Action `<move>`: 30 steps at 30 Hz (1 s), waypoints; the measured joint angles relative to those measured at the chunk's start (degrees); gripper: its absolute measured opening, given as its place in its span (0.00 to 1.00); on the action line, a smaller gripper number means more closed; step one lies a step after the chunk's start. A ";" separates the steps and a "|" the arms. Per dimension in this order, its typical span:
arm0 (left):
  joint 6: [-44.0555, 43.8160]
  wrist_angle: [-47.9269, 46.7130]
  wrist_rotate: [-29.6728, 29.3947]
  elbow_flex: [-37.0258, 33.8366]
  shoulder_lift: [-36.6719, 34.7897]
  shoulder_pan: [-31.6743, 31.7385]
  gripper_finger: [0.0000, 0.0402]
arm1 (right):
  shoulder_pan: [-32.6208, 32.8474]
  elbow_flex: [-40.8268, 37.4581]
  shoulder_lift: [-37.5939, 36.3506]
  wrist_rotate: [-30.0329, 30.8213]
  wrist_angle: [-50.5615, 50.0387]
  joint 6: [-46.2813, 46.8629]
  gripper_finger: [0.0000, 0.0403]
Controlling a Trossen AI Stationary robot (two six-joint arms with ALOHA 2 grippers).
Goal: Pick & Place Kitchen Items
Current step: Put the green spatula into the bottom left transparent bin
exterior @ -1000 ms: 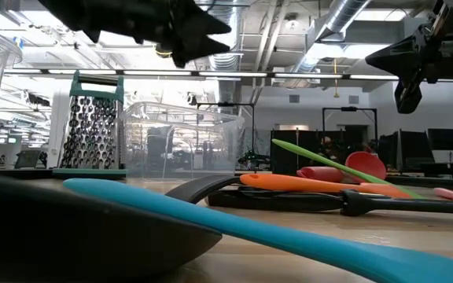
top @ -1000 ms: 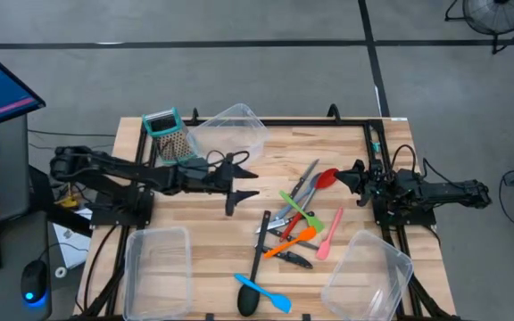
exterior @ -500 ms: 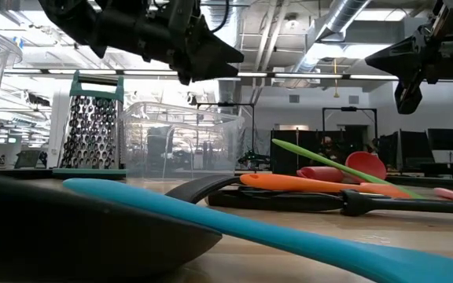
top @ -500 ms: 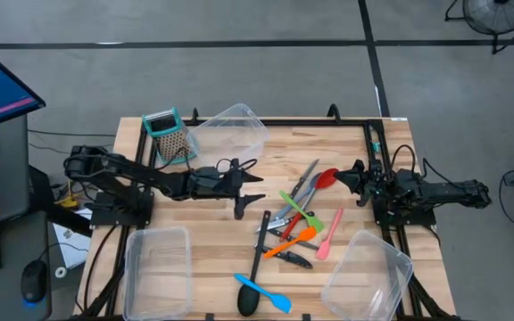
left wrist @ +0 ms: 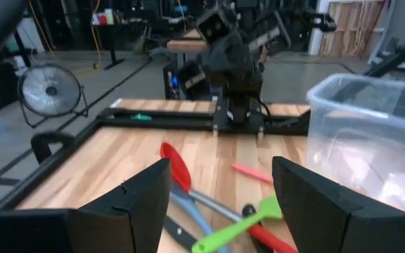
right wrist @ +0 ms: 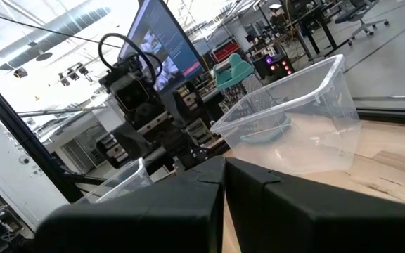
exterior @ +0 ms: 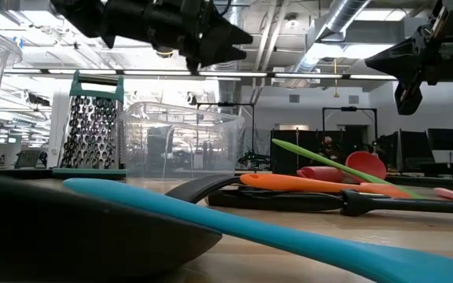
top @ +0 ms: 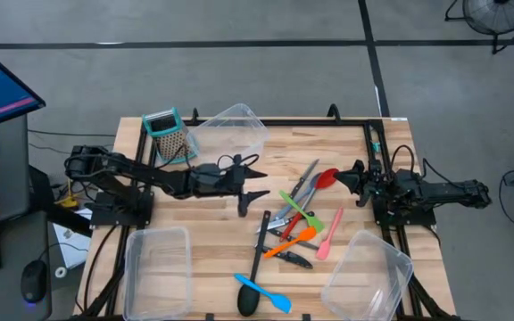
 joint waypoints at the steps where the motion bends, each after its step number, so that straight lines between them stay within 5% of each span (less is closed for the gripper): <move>1: 0.55 -0.17 0.00 0.34 0.00 0.00 0.58 | 0.00 0.00 0.00 0.00 -0.01 0.00 0.02; 21: 6.02 -2.10 9.20 12.70 19.08 2.46 0.58 | 0.02 0.00 -0.01 -0.01 -0.99 0.02 0.02; 30: 10.70 -2.05 11.26 13.28 22.18 3.04 0.74 | 0.10 0.01 -0.02 -0.04 -1.70 0.02 0.02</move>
